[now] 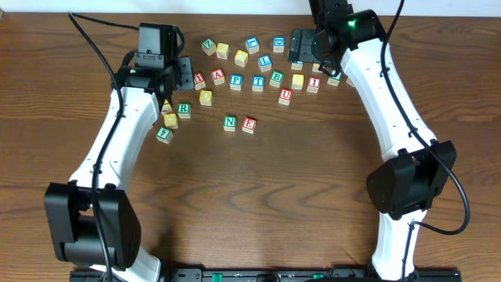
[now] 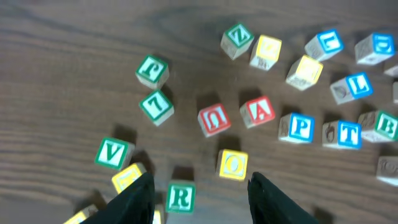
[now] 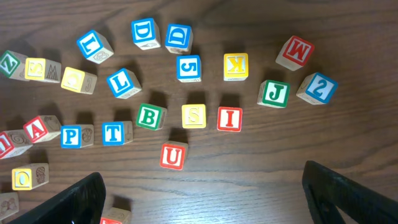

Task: Spell out NEURIPS
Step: 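Move left gripper over red U block and lower toward it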

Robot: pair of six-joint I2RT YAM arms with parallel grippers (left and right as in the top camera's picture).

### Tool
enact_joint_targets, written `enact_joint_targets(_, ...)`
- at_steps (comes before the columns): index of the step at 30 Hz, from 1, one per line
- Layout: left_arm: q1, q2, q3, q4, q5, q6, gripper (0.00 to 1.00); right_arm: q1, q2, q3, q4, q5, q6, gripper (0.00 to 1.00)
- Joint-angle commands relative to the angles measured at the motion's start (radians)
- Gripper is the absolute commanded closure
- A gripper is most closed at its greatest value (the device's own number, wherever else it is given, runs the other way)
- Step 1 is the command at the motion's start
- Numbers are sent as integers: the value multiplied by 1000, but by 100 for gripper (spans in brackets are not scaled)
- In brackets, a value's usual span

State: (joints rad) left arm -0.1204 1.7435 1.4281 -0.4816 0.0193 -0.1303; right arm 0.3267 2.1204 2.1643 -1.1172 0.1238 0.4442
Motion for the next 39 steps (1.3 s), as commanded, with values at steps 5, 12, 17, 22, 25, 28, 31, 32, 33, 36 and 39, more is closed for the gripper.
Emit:
enact_joint_targets(5,3,91,23,114,-12,-74,52,3,10,-8,3,-3,12,4)
enact_joint_targets(12,3,207,32,251,-13,-146,48,15,10,-8,3,-3,11,4)
enact_joint_targets(17,2,313,71,263,-13,-164,44,31,10,-8,3,-2,11,4)
enact_joint_targets(22,-1,370,93,273,-13,-163,42,36,10,-8,2,5,11,4)
enact_joint_targets(25,-2,381,93,282,-13,-163,41,36,10,-8,2,5,11,4)
enact_joint_targets(28,-2,393,93,290,-13,-163,41,36,10,-8,3,6,11,4)
enact_joint_targets(31,-5,410,93,295,-13,-163,41,36,10,-8,3,9,11,4)
enact_joint_targets(32,-8,418,93,295,-12,-163,41,36,10,-8,3,13,11,4)
enact_joint_targets(33,-11,422,93,295,-13,-162,41,36,10,-8,2,18,11,4)
enact_joint_targets(36,-23,428,93,297,-13,-159,41,36,10,-8,0,28,11,4)
enact_joint_targets(39,-27,428,93,312,-14,-159,41,36,10,-8,-1,28,11,4)
